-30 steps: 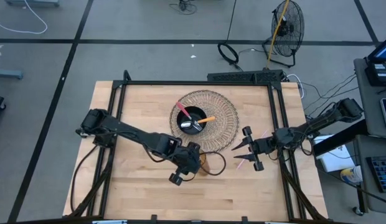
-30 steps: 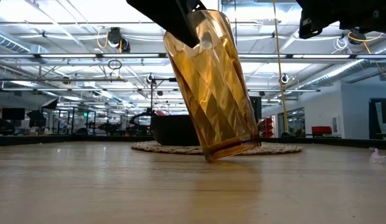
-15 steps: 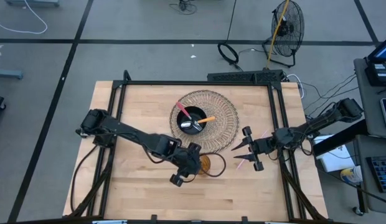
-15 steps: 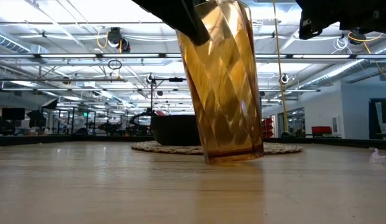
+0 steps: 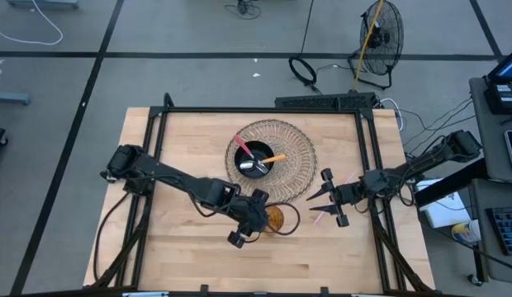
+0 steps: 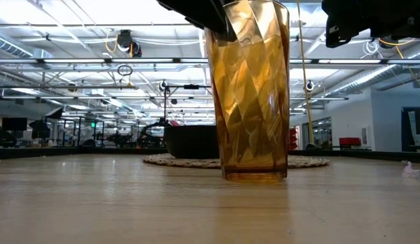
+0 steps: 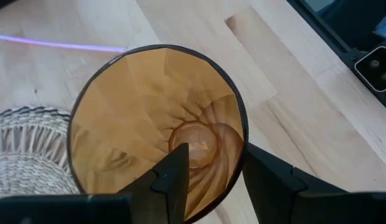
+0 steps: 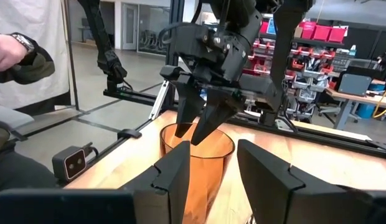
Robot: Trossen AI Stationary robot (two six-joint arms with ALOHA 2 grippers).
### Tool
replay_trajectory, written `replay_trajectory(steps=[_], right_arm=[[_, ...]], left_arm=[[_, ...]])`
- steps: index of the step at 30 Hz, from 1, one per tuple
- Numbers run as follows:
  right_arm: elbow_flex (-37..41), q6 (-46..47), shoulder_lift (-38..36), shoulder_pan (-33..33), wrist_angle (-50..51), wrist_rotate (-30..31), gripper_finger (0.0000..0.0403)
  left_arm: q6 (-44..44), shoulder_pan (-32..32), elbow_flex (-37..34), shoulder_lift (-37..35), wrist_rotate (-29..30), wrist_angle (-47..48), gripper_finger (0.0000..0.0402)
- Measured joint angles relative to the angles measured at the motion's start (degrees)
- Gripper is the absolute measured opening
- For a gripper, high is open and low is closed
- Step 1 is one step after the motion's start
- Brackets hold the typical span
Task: Pick & Place Utensil
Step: Put the brown cup to the right of the black bowl on the brown mat
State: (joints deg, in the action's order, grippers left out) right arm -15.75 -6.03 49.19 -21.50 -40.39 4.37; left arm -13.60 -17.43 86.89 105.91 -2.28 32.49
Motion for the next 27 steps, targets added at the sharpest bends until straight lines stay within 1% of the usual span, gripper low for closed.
replay_trajectory(steps=[7,19,23,27], right_arm=[[0.0,0.01,0.0,0.0,0.43,0.0,0.0132],[0.0,0.87,0.0,0.0,1.13,-0.01,0.0132],[0.0,1.12,0.0,0.0,1.15,-0.01,0.0132],[0.0,2.6,-0.02,0.0,0.78,-0.01,0.0132]], left_arm=[[-1.75,-0.24,0.0,0.0,2.52,-3.08,0.0153],[-2.91,-0.28,-0.04,-1.51,2.81,-4.2,0.0188],[-2.85,-0.67,-0.04,-3.04,3.01,-3.34,0.0184],[-2.96,-1.55,-0.04,-5.85,5.97,-1.54,0.0174]])
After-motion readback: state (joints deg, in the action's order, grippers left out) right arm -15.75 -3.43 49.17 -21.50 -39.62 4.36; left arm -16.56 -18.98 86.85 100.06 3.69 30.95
